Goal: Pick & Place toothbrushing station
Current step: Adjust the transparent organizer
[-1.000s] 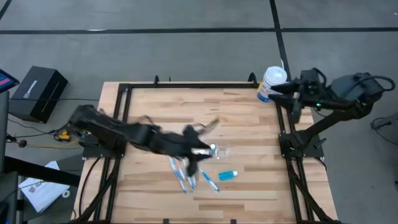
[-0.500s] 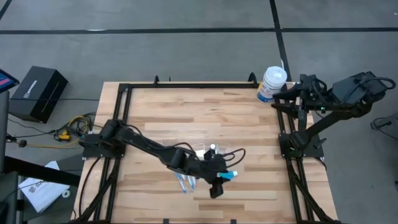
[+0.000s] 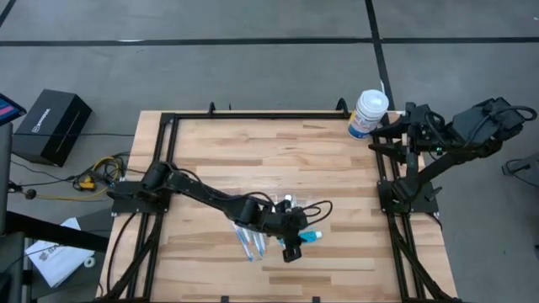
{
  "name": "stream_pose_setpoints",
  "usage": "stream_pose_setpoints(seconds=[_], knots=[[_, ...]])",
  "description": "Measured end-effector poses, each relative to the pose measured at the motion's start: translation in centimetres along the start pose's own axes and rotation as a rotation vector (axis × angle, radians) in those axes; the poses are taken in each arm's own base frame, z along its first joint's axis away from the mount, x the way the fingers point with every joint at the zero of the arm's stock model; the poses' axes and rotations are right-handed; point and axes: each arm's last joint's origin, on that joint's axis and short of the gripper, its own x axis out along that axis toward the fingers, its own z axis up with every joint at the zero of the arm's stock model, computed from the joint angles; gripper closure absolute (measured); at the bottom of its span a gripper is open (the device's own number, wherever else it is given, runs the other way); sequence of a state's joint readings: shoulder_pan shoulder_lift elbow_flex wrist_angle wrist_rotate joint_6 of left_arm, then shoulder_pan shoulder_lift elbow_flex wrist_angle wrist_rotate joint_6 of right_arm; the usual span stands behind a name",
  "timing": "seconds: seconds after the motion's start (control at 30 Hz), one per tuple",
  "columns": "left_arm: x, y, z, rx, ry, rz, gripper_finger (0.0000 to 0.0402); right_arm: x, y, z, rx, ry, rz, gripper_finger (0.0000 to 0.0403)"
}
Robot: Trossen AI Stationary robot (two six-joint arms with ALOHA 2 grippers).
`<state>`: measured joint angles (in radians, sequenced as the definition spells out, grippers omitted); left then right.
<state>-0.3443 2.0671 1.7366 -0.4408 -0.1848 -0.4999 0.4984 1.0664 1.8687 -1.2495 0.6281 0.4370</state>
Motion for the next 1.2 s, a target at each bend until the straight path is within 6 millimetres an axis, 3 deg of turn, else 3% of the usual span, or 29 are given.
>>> stream_pose_setpoints(seconds=[0.3,0.73,1.2], knots=[[4.4,0.0,-2.1,-0.002,0.029,-0.018,0.0218,0.3,0.2,0.1,0.005,0.0,0.0,0.0228],[5.2,2.6,-1.2,0.005,0.038,0.025,0.0225,0.3,0.3,0.1,0.01,-0.002,0.002,0.0228],[7.5,2.5,-3.0,-0.029,0.099,-0.008,0.0227,0.3,0.3,0.1,0.002,0.002,0.011,0.0228]])
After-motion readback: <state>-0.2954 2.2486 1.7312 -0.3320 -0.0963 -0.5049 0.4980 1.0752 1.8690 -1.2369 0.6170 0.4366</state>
